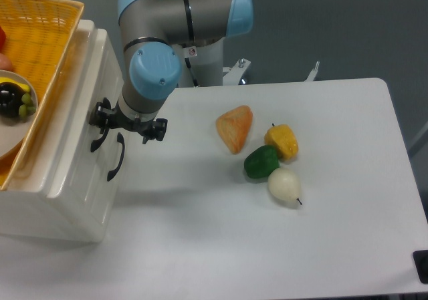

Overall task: Slide the top white drawer open
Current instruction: 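Pull the upper drawer outward by its handle, sliding it open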

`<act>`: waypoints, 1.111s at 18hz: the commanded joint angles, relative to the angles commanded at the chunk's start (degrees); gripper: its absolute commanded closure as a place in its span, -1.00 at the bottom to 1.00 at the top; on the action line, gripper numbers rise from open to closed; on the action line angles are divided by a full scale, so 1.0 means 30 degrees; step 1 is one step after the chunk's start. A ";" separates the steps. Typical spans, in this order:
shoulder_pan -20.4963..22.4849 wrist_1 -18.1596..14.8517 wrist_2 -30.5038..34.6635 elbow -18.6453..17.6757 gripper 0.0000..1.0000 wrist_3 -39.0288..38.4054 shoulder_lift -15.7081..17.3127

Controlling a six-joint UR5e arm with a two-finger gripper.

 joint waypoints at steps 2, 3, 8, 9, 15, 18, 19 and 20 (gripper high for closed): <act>0.0029 0.0030 0.0146 0.0000 -1.00 0.0000 -0.0029; 0.0029 0.0030 0.0234 0.0000 -1.00 0.0000 -0.0058; 0.0175 0.0030 0.0410 0.0029 -1.00 0.0029 -0.0059; 0.0205 0.0030 0.0410 0.0029 -1.00 0.0058 -0.0059; 0.0820 -0.0028 0.0440 0.0088 -1.00 0.0556 -0.0059; 0.0908 -0.0058 0.1197 0.0029 -1.00 0.0615 -0.0088; 0.0908 -0.0058 0.1346 0.0029 -1.00 0.0644 -0.0088; 0.0995 -0.0058 0.1377 0.0029 -1.00 0.0674 -0.0088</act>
